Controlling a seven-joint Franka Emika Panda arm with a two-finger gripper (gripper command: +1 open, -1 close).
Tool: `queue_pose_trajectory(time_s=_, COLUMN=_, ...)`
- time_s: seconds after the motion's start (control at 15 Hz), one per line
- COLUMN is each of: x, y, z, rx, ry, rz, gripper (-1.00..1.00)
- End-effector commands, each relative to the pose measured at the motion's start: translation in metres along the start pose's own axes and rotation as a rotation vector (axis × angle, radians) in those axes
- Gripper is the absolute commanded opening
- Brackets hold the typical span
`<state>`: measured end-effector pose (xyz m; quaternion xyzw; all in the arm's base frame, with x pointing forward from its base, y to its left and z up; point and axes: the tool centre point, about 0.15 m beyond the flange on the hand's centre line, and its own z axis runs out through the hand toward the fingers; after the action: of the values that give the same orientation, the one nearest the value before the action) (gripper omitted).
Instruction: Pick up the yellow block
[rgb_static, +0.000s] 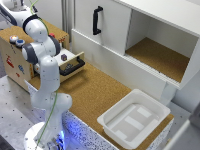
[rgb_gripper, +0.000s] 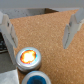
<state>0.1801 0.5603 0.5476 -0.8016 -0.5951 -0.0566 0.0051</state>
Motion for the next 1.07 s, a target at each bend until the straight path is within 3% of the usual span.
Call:
queue_pose_trajectory(time_s=0.0, x=-0.009, y=0.031, z=-0.012, rx=-0.011, ry=-0.150, rz=0.094, gripper=1.00)
queue_pose_trajectory(time_s=0.33, x=-0.055, y=0.072, z=-0.006, rx=-0.034, ry=-0.145, rz=0.117, gripper=1.00)
queue_pose_trajectory(time_s=0.73, x=-0.142, y=0.101, z=0.026, rx=0.027, ry=-0.121, rz=0.104, gripper=1.00)
queue_pose_trajectory(time_s=1.0, x=-0.187, y=0.111, z=0.049, rx=0.036, ry=-0.099, rz=0.059, gripper=1.00)
